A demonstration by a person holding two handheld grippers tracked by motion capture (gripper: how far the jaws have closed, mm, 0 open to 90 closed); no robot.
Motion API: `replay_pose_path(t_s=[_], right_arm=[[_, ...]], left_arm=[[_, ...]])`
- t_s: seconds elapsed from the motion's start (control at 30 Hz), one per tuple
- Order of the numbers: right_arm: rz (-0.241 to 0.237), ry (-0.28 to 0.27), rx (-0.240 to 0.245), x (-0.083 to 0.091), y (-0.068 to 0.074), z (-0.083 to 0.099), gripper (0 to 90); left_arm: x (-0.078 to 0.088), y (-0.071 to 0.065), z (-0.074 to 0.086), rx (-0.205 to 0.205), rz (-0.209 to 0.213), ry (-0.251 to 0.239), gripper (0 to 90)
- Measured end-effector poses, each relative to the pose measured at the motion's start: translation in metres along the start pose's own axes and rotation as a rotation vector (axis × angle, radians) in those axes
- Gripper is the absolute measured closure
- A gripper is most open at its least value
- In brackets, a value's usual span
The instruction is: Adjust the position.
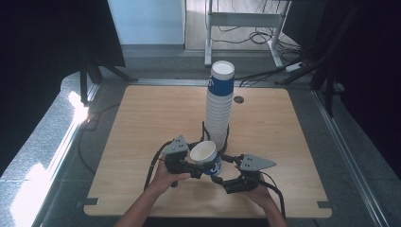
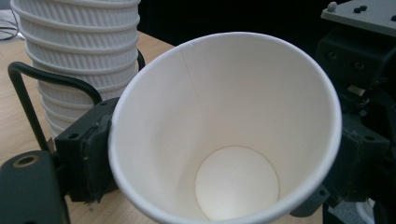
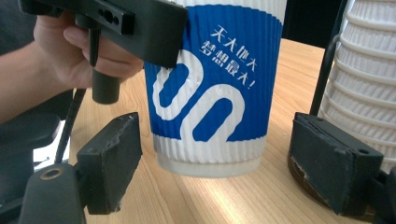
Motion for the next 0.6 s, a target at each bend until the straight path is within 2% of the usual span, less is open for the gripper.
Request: replay_pose_path(t_s=[0.23,0.47,0.6], right_arm=[[0.002,0.061,0.015,-0.002,-0.001,0.002,16.6],[-0.003,0.132,0.026,-0.007,0.001,0.002,14.8],[0.006,0.149,0.029,-0.012,0.000,0.004,14.6]], left_arm=[[-0.001,-0.004,0.000,-0.097,-0.039,0.048,12.6],[-0.007,-0.010,0.002,-0.240,-0.090,0.116,12.6],[-0.010,-0.015,0.000,-0.317,-0.108,0.147,12.6]])
Point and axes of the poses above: each handheld gripper's, and its own axes: x roughly backward along the jaws, z roughly out of its underside, y roughly to its left, the point moved 5 cm from there along -x, roughly forward along the jaws, and after that the axes turned 9 degrees about -z, right-handed, at the moved point
